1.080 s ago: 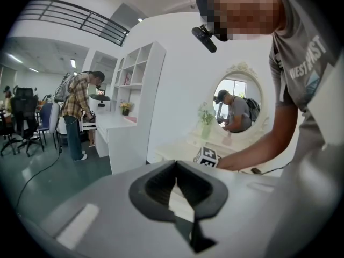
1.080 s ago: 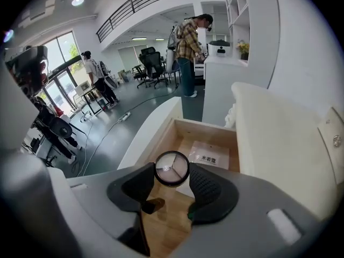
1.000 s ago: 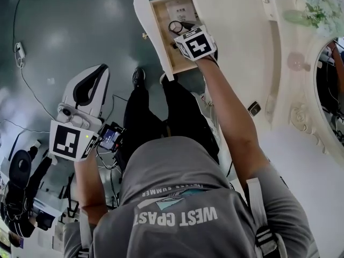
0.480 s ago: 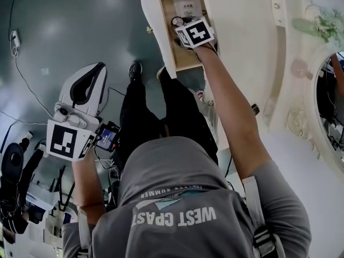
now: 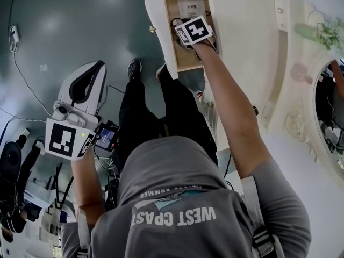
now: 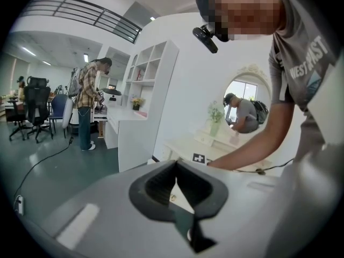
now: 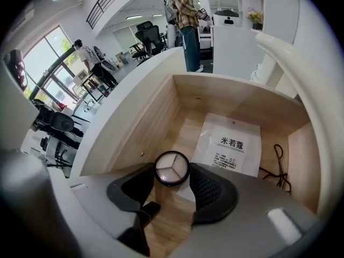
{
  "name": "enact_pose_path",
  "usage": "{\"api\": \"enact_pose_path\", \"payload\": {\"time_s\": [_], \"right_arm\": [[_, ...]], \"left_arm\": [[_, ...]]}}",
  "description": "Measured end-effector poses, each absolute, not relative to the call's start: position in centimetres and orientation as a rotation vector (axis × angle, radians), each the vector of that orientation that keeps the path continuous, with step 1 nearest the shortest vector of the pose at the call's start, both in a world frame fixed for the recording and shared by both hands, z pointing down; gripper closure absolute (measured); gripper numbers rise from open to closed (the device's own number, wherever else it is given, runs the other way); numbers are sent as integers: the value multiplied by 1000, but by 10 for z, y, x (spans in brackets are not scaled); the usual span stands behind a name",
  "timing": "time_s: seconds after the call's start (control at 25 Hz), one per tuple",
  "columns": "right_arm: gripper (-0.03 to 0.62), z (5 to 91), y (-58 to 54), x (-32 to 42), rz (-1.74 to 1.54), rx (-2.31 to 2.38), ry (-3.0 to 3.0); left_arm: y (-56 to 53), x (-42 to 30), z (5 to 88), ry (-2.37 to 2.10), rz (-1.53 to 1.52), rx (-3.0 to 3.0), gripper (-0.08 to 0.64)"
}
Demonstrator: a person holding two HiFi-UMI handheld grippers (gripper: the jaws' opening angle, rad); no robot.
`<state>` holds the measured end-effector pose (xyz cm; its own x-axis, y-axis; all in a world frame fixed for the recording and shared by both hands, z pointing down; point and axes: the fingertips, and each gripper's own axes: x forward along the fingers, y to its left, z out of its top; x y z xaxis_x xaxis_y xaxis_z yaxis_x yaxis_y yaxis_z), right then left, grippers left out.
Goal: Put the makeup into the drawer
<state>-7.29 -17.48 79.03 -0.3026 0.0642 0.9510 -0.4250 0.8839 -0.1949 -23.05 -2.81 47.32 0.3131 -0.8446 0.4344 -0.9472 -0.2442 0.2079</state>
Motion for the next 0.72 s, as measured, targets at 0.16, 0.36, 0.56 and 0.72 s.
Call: {"api": "enact_pose_path", "payload": {"time_s": [0.16,0.36,0.56,0.72], "right_arm": [[374,793,-173,-70,506,256,-1799],[360,789,-174,-68,529,241,-1791],[364,766,-189,-67,527,294,-1827],[367,724,-199,-70,520,360,-1903]], "left_arm": [[-32,-231,468,-1586,326,2172,558],[-38,-233,461,-1578,336,2196,558],[-46,-235,449,-1573,340,2230,558],[-52,-233,431,-1572,338,2268,560]]}}
